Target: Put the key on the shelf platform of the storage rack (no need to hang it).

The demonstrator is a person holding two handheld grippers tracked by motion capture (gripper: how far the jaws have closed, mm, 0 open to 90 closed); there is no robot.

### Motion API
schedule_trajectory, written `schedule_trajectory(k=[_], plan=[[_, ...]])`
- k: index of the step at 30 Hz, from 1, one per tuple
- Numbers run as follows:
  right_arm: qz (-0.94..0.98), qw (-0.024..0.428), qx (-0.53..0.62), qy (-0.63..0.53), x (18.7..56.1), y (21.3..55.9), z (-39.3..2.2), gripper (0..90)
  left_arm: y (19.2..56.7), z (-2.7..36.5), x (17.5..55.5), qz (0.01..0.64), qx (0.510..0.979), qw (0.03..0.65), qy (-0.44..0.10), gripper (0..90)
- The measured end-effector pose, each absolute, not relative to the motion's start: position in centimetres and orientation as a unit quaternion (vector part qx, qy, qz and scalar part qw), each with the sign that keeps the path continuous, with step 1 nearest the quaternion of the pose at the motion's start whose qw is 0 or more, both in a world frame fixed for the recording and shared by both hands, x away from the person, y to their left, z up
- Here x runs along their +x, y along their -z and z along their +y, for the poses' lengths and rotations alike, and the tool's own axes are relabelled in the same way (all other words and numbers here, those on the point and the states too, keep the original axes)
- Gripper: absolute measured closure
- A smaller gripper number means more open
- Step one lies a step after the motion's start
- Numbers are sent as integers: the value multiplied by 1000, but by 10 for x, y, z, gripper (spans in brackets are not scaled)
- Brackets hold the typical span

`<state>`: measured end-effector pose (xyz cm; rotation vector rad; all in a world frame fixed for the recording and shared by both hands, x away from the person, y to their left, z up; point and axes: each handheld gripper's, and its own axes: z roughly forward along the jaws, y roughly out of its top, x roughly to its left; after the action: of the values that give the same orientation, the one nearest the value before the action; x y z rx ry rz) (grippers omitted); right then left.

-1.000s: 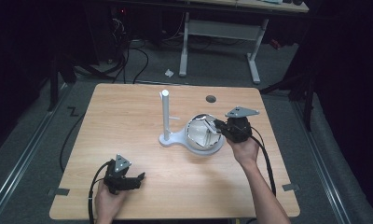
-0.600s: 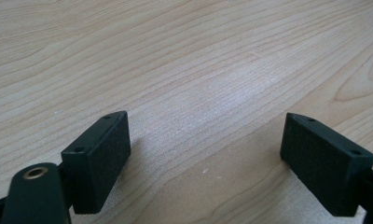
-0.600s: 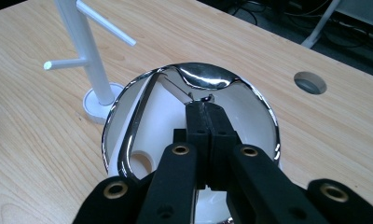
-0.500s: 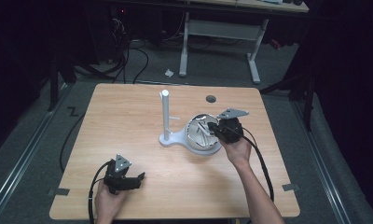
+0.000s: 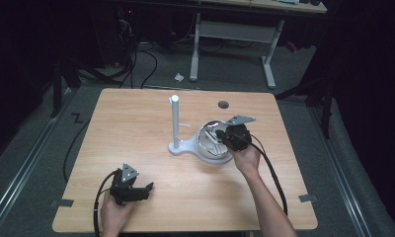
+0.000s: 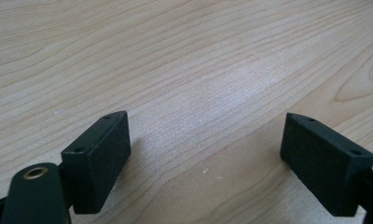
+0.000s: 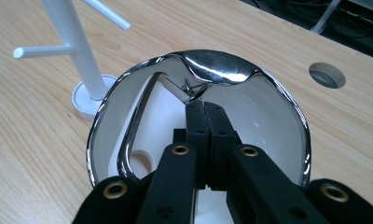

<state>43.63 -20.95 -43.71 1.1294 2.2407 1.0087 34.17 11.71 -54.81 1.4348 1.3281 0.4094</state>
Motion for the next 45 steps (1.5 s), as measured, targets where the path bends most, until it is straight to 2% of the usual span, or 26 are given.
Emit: schedule_trajectory(k=[20,35,45], plan=[[812,207,412,-359,444,445,-206,893,548,117,342,560,603,541,-173,163],[801,200,418,-378,438,434,-218,843,548,117,342,560,602,542,-175,164],[793,194,422,-394,429,425,-227,763,548,117,342,560,602,541,-175,163]])
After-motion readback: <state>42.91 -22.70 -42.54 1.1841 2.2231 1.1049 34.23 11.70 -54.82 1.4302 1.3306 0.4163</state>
